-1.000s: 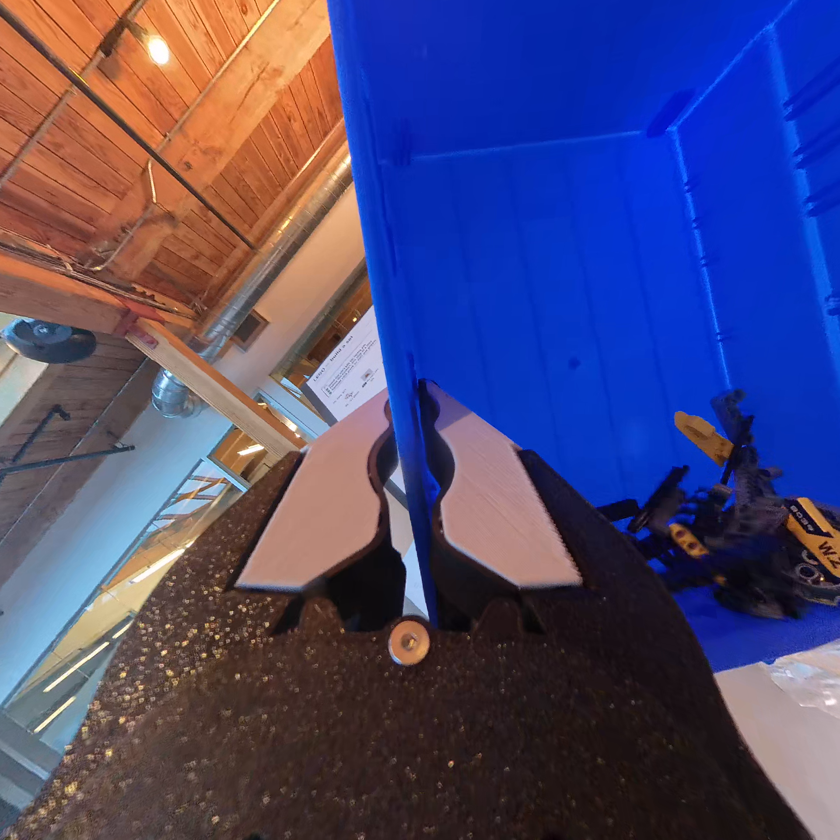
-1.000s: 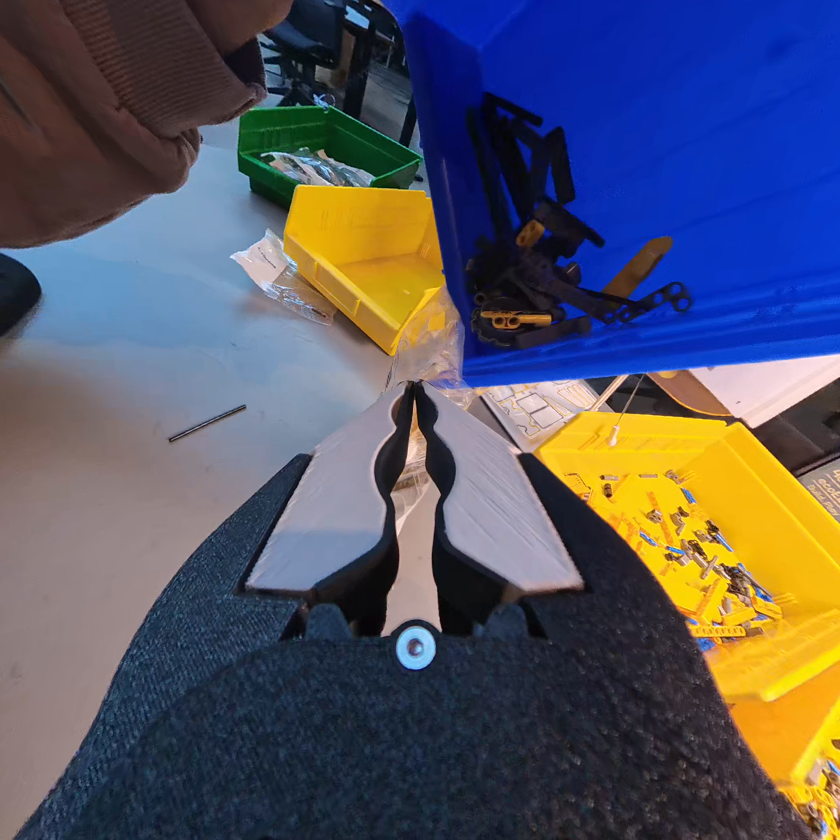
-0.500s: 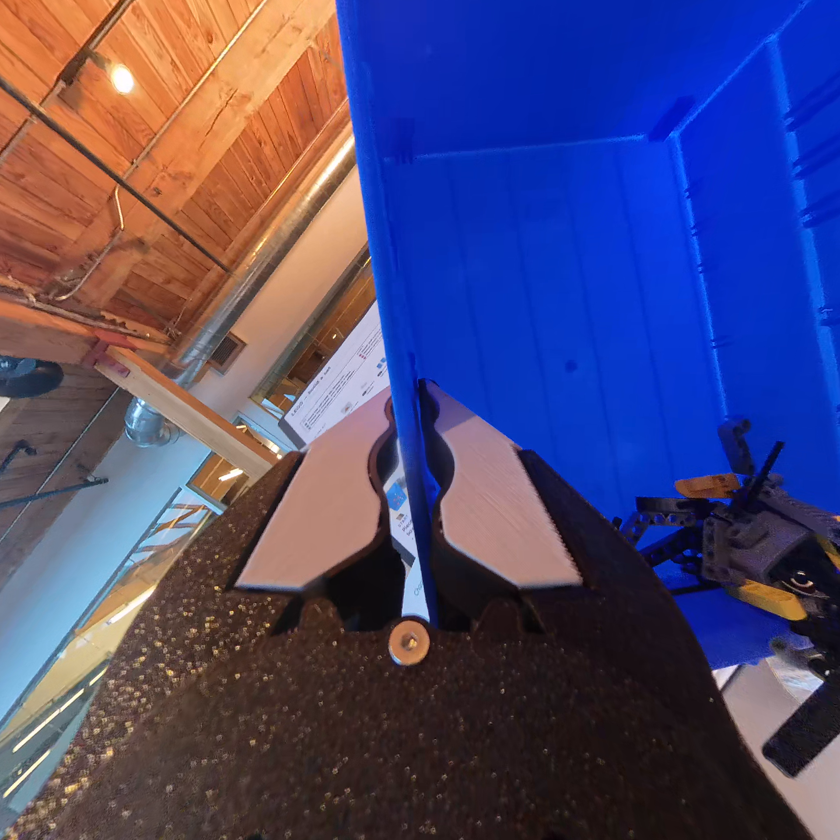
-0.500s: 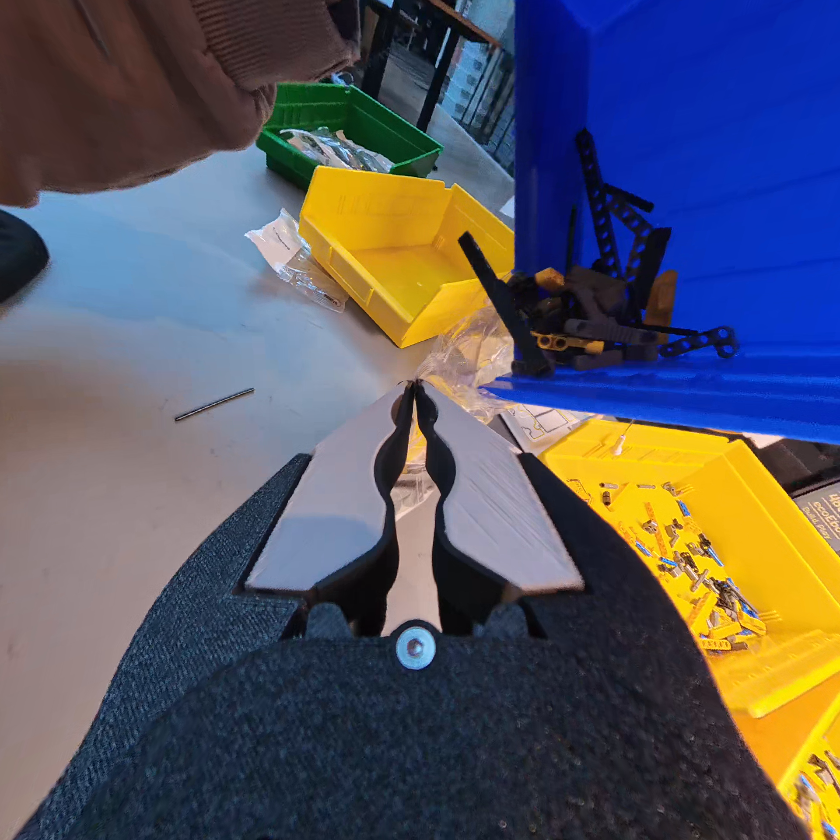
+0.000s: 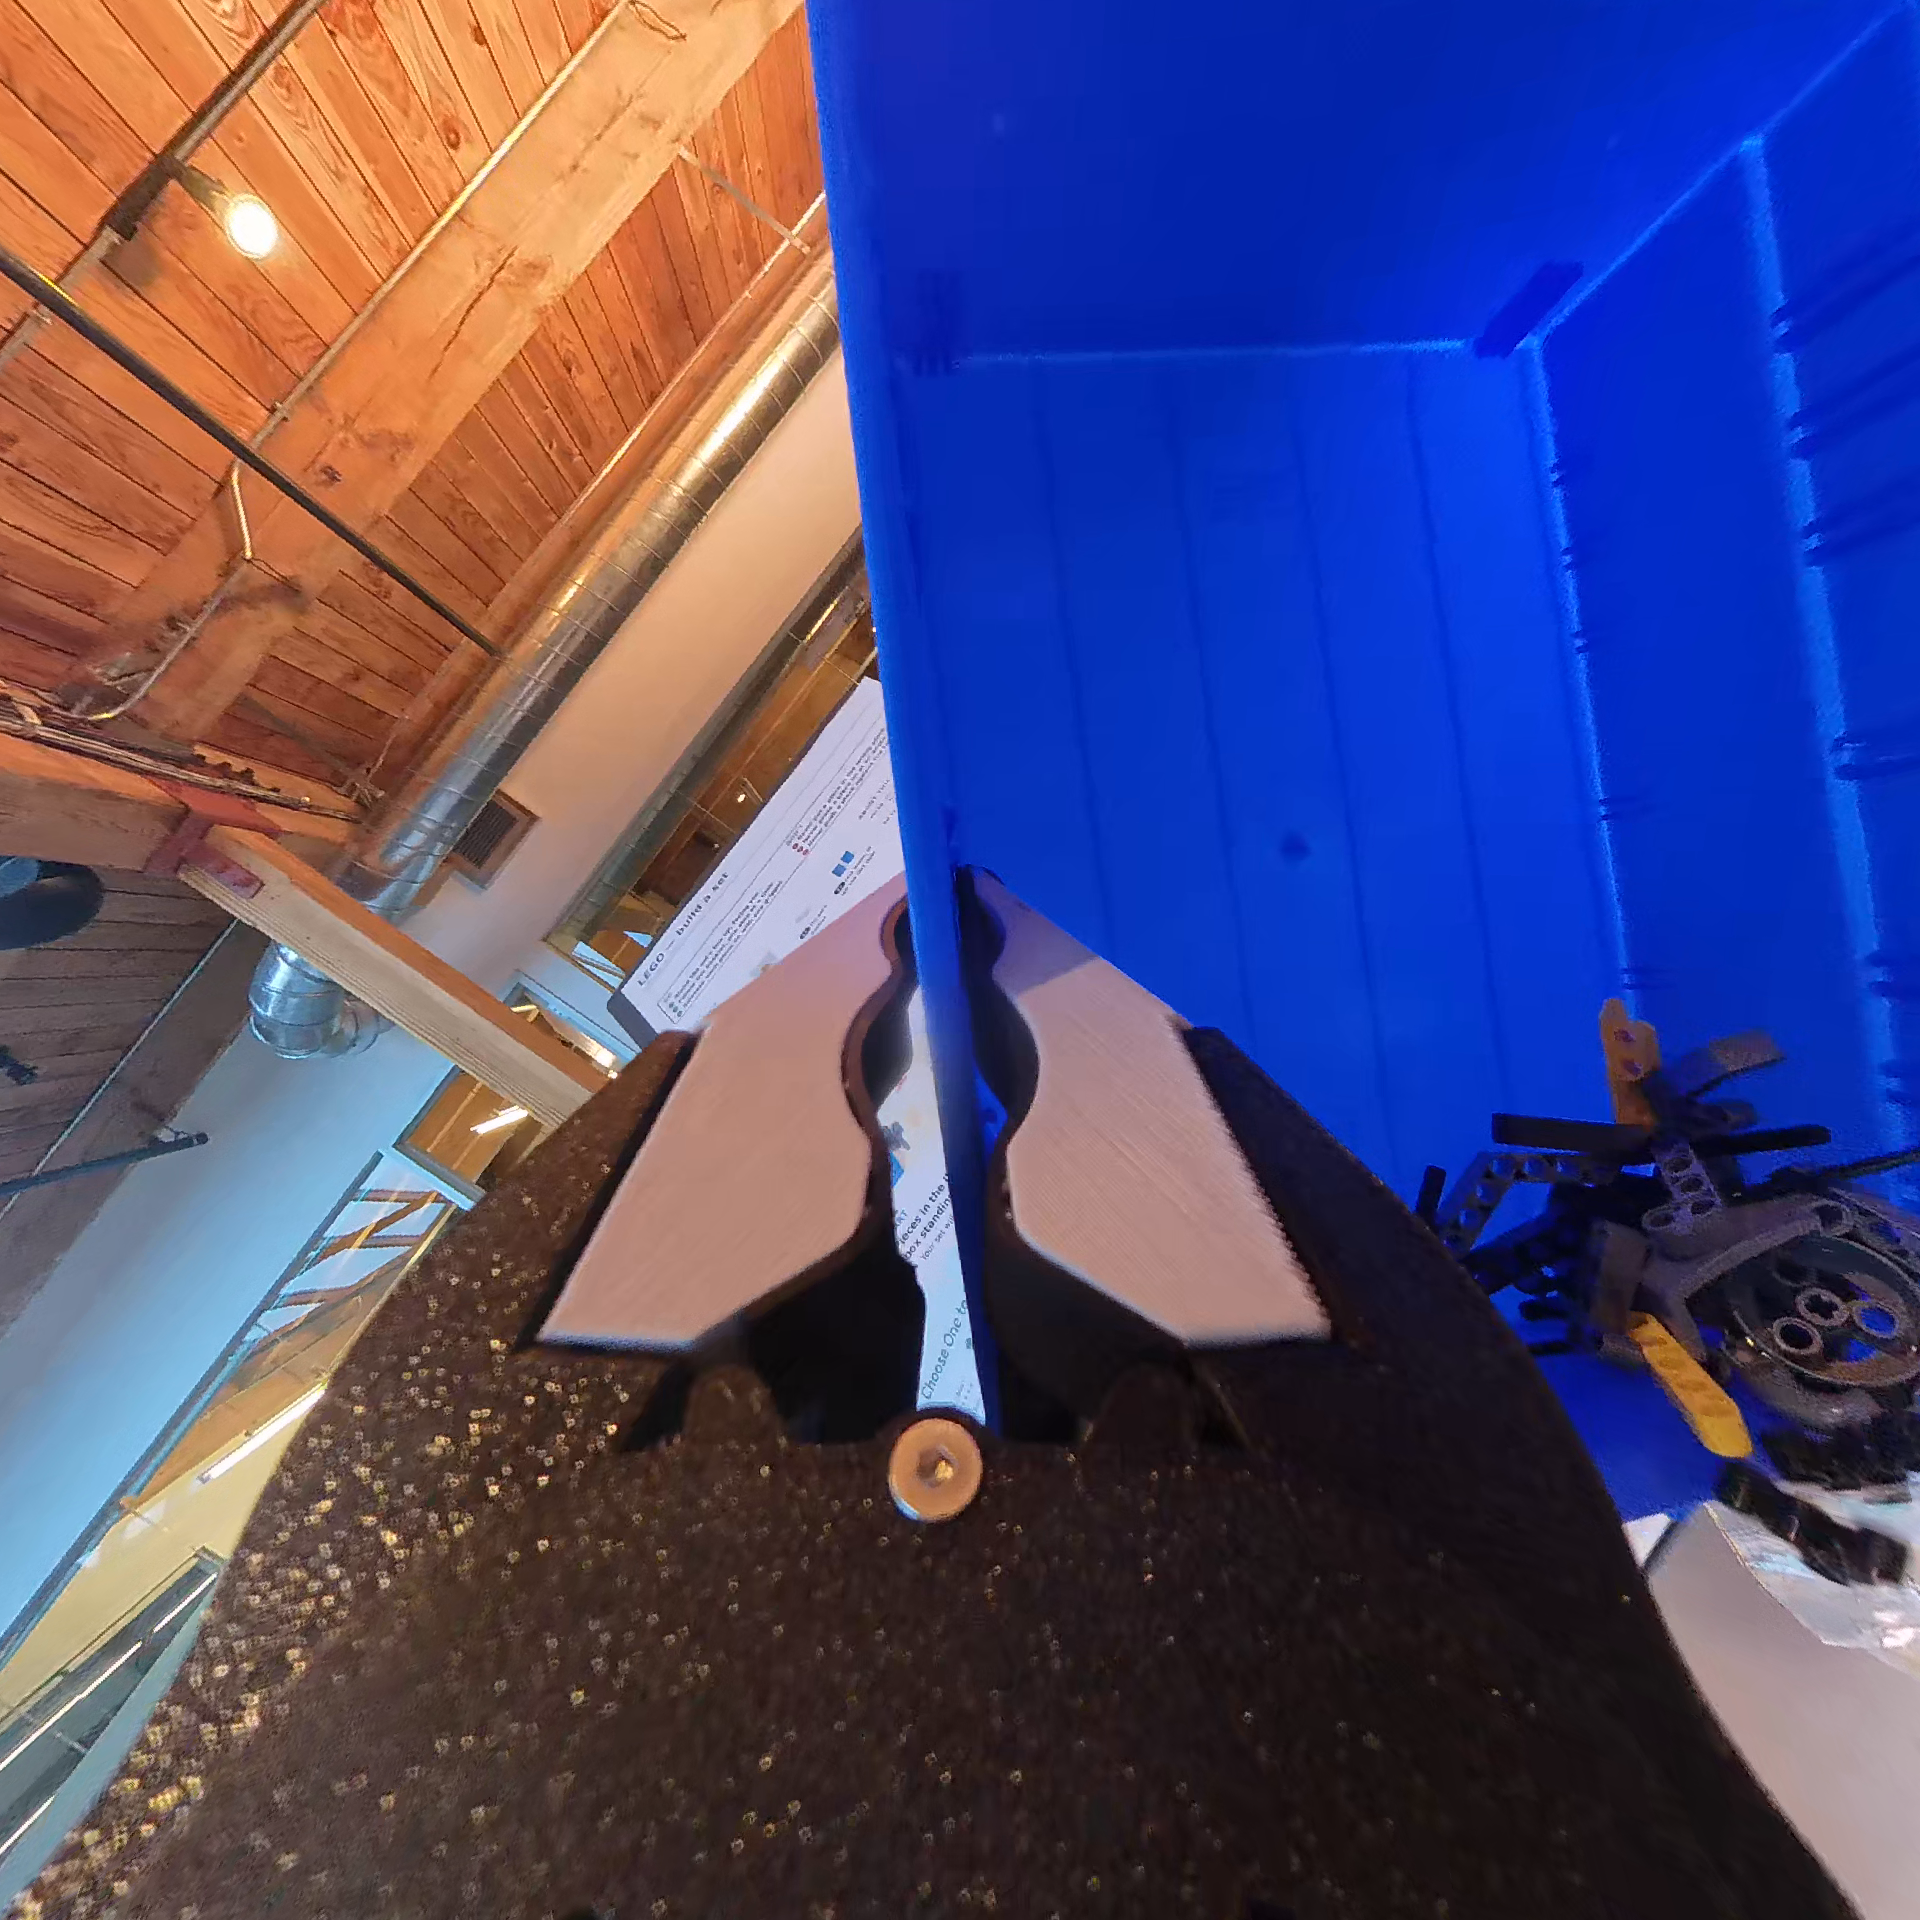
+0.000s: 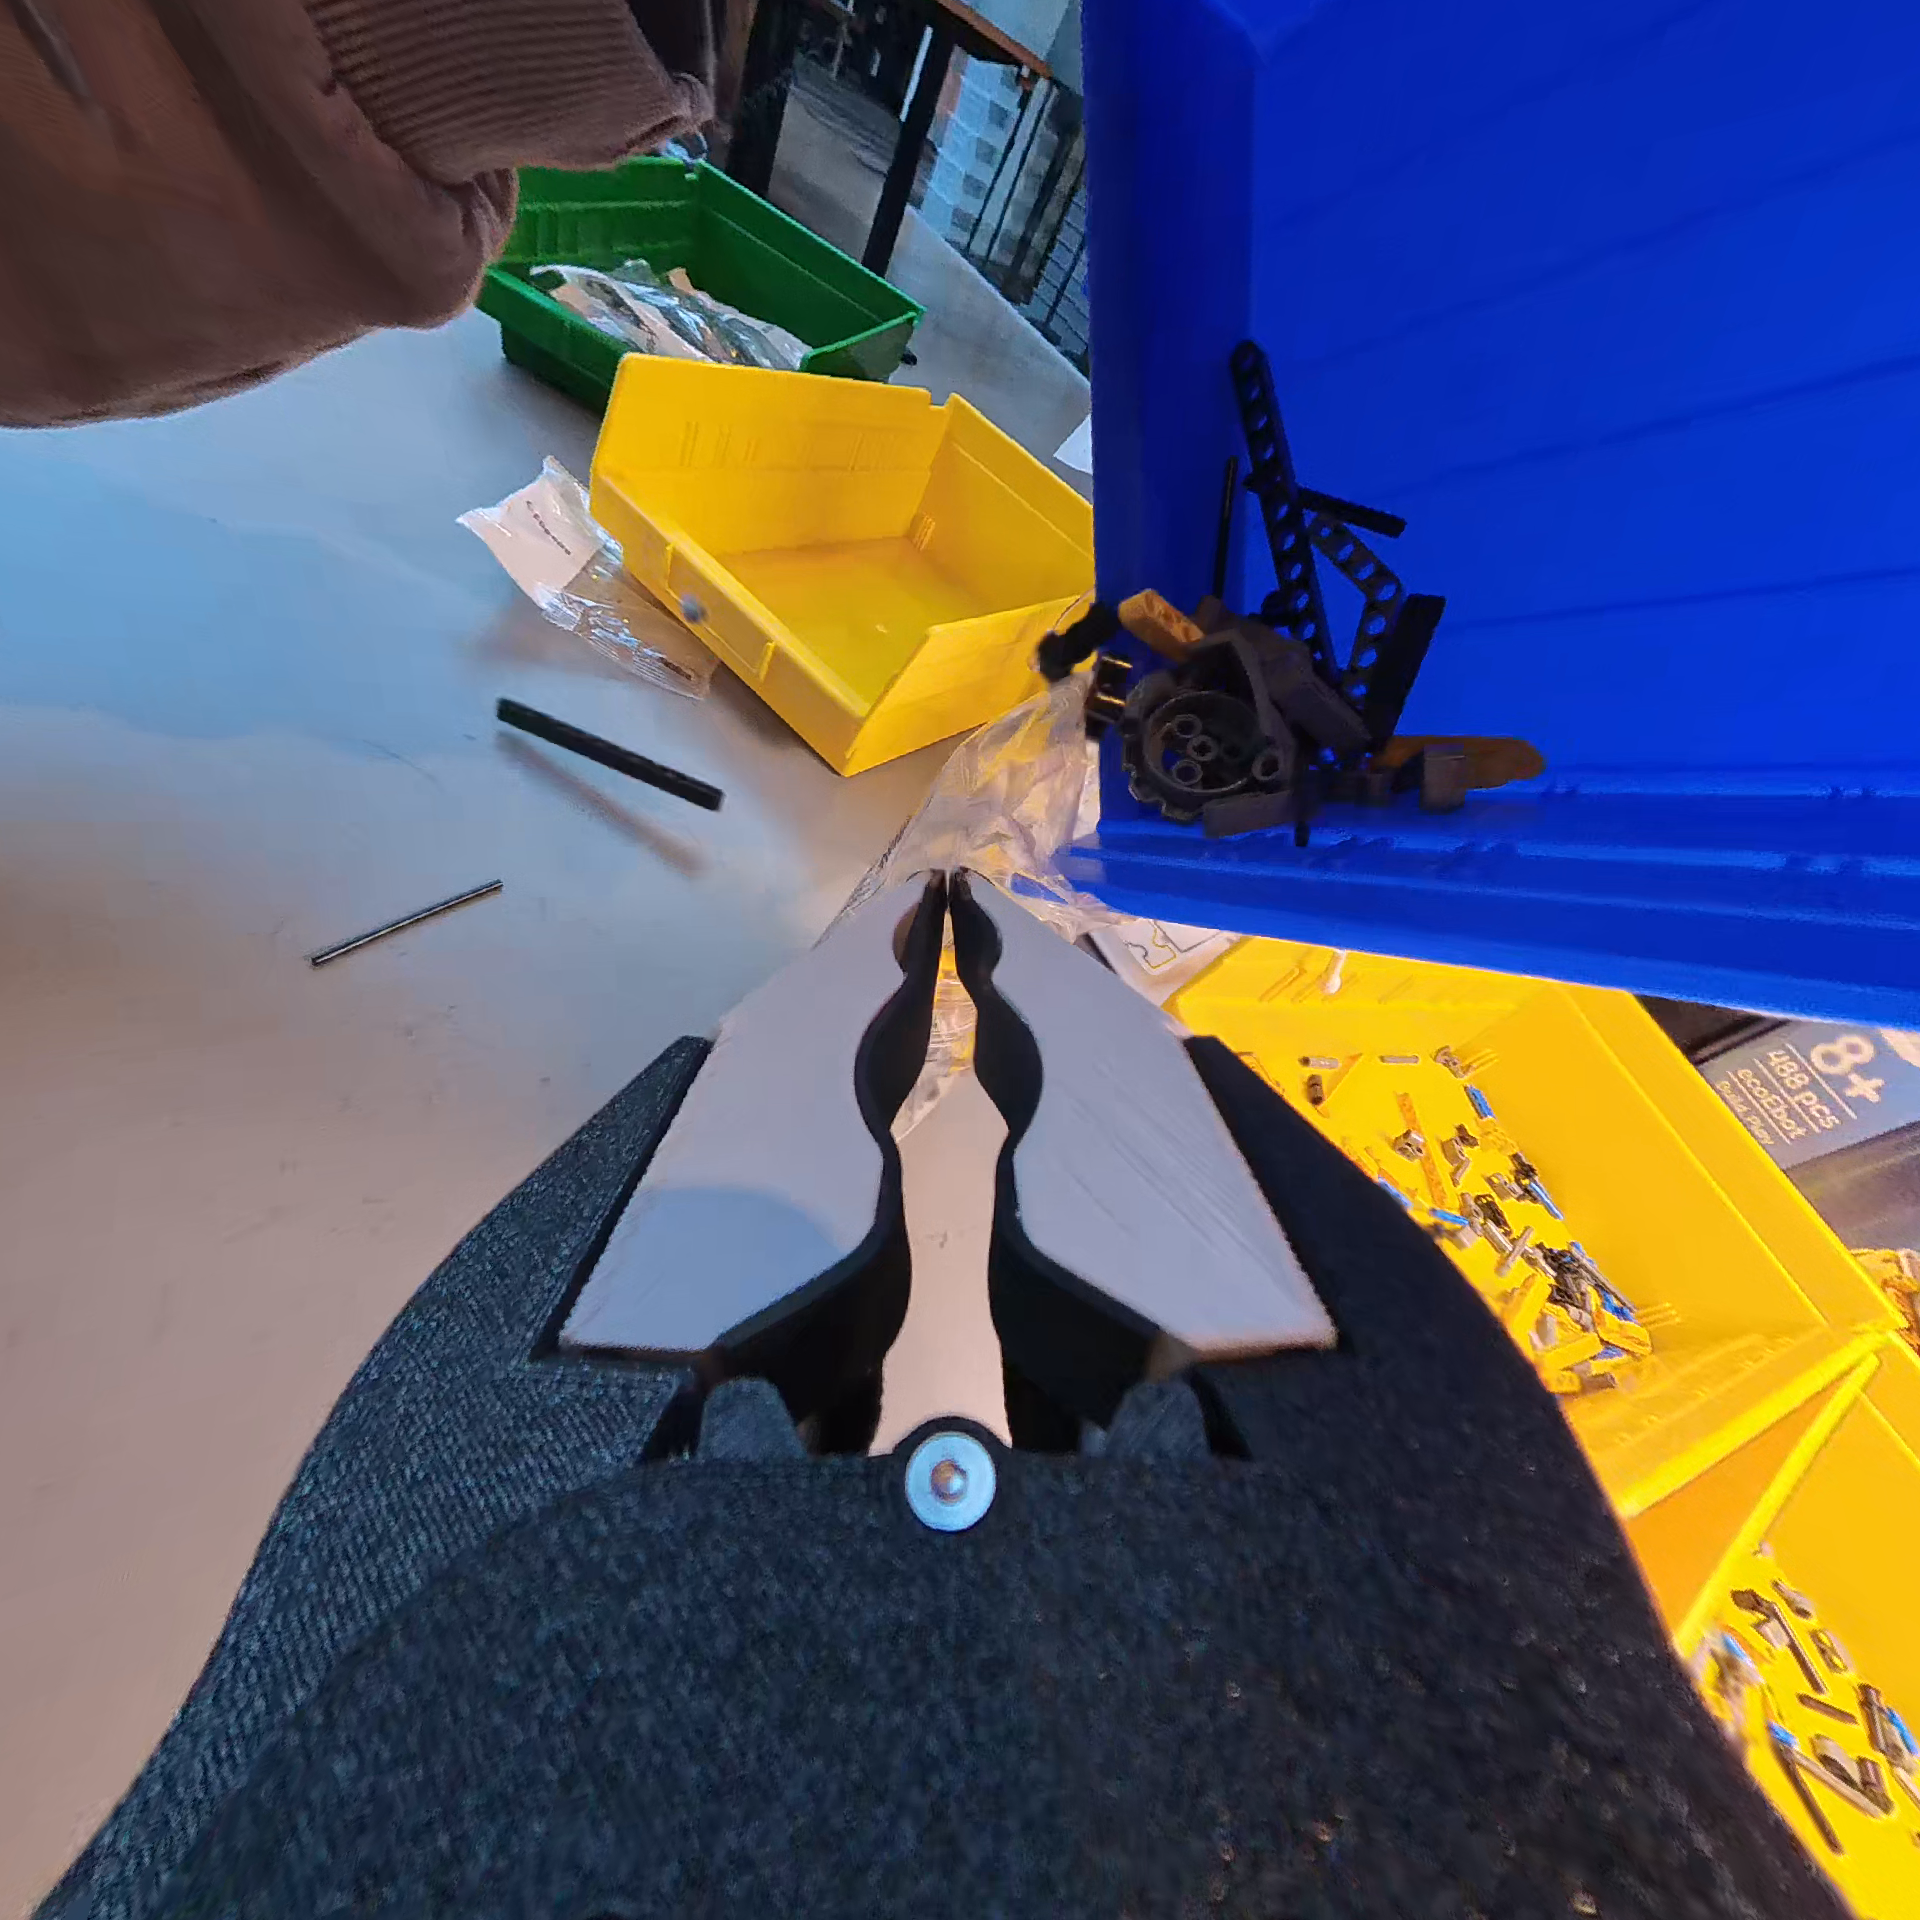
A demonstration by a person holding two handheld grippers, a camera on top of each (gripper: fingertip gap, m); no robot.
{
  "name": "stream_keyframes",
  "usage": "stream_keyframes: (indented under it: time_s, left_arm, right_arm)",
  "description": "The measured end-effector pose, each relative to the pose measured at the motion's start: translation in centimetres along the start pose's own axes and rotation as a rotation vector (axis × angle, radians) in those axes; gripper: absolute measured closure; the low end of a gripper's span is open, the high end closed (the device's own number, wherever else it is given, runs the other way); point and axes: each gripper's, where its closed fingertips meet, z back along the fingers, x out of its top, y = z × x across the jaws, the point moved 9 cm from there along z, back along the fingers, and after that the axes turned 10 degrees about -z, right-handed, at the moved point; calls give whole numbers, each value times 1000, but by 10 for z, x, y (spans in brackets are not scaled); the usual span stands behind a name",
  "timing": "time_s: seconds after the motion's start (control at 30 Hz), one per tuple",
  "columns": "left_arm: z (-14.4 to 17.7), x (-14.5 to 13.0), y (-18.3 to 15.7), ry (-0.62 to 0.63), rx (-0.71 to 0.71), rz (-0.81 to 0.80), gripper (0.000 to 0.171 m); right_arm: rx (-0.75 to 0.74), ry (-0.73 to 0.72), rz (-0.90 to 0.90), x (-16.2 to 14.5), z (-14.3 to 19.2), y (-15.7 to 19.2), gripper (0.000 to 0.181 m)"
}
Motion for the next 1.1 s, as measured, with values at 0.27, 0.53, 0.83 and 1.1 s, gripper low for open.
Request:
stream_keyframes:
  time_s: [0.27,0.53,0.83,1.1]
  left_arm:
    - [4,-8,6,-15,-9,61,170]
    - [9,-16,8,-26,15,121,170]
    - [11,-11,4,-86,17,86,171]
    - [6,-6,1,-142,-21,73,171]
  right_arm:
    - [7,-1,26,2,-5,6,181]
    - [4,0,34,1,-5,7,181]
    - [5,25,73,2,-5,6,181]
    - [7,20,66,1,-6,7,181]
